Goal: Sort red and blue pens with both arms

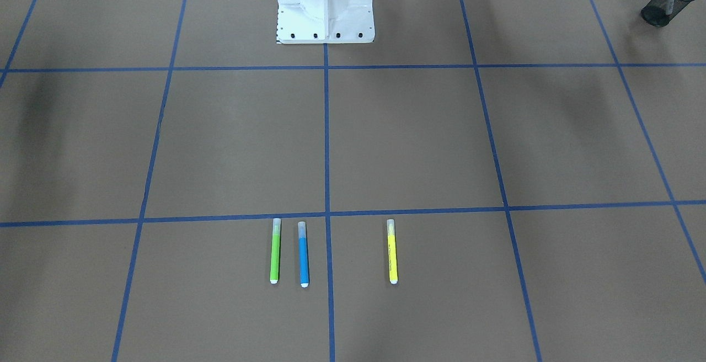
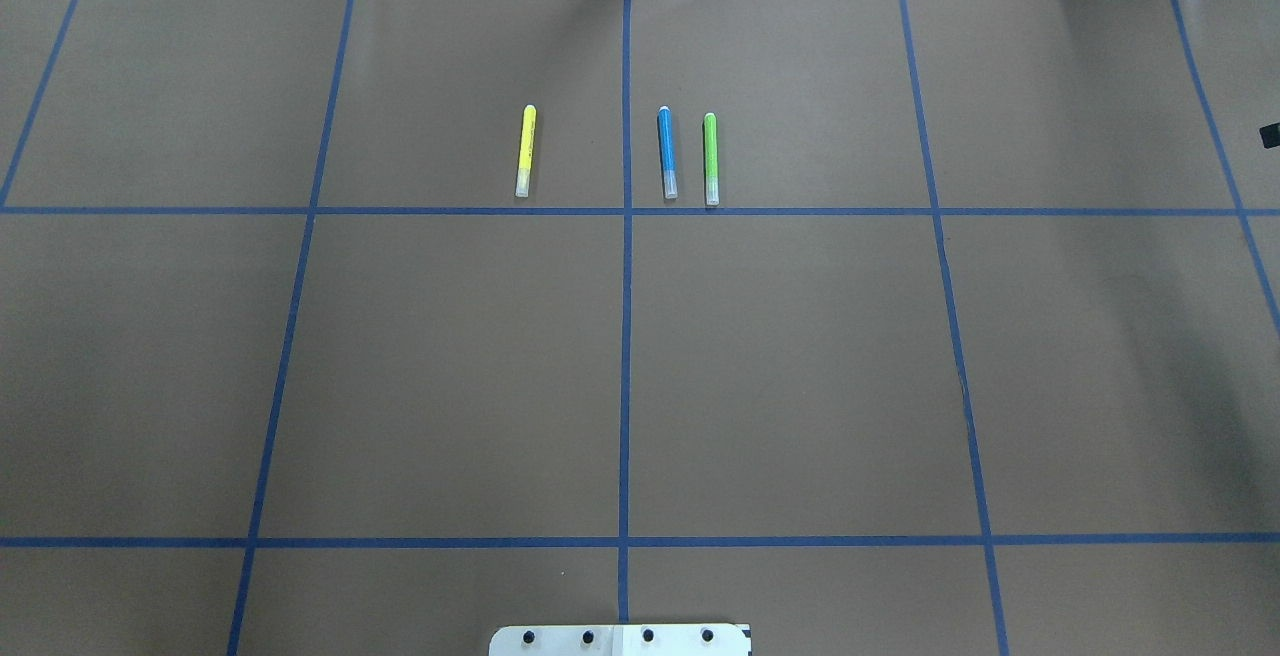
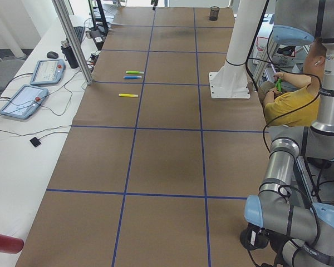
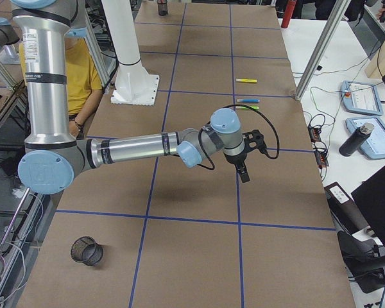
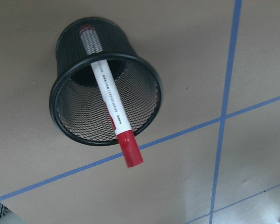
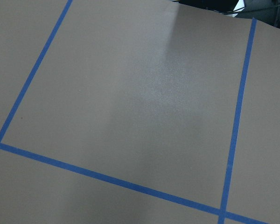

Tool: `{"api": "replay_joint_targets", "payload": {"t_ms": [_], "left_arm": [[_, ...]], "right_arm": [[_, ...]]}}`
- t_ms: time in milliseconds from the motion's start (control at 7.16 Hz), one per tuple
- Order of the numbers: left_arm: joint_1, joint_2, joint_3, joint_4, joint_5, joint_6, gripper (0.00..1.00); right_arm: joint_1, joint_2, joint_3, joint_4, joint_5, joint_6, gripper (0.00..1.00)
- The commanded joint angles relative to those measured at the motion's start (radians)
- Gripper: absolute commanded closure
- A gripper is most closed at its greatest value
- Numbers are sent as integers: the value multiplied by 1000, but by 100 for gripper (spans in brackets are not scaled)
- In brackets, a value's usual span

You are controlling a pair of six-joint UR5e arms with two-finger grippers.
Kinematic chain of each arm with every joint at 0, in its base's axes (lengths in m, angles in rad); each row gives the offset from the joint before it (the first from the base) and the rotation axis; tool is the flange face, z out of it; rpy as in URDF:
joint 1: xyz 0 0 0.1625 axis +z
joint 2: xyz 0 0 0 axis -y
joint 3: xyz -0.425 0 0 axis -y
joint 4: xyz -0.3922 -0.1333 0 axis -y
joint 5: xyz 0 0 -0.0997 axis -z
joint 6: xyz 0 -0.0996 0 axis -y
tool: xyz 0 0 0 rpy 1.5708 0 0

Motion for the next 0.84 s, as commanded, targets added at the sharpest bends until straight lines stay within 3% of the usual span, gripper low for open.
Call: {"api": "replay_joint_targets", "payload": {"t_ms": [0,698], "left_arm": [[49,-4,-122,-134,0,2,0],[510,-5,-291,-620,-12,0,0]], "right_arm": [[-15,11,-2,-5,-2,18,0],[-26,11,-5,-13,6,30,0]]}}
